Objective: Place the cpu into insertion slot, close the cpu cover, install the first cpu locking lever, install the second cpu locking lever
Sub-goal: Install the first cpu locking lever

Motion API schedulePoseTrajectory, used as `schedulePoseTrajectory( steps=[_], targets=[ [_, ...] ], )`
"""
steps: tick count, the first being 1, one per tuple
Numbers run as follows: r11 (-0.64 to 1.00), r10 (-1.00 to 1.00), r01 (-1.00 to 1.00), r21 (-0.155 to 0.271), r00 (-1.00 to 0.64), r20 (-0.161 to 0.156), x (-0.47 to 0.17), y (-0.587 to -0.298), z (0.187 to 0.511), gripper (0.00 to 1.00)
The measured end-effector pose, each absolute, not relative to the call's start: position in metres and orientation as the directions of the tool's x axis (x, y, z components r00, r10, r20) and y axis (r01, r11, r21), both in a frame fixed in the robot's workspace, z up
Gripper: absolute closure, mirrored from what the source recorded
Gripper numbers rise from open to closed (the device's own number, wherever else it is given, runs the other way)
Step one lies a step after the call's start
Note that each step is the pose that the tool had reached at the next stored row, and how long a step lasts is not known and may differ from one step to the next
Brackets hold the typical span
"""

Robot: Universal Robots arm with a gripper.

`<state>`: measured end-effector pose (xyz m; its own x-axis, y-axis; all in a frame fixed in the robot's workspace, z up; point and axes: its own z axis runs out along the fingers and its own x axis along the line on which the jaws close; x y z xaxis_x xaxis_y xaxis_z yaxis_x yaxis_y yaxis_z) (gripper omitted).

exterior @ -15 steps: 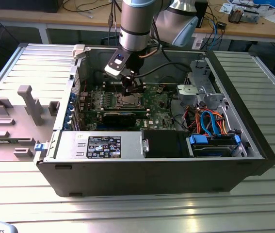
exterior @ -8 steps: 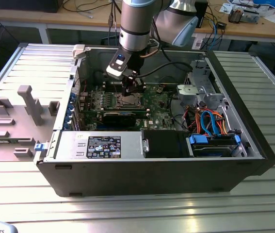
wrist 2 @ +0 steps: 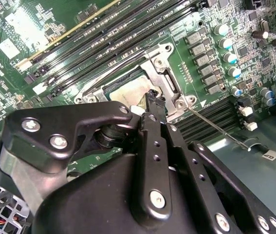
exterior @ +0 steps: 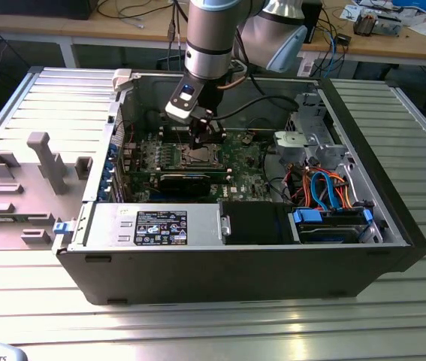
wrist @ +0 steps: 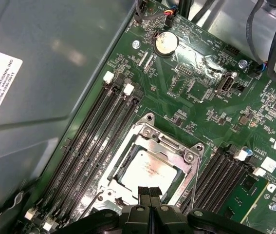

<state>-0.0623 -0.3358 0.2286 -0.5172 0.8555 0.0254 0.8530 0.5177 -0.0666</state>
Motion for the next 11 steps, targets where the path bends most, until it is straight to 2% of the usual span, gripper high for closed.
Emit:
schedulePoseTrajectory(
  steps=[11],
  targets=[
    [0.536,0.844,0.842,-0.067,-0.535,0.025,-0.0623,-0.3358,0.2286,0.89]
  ],
)
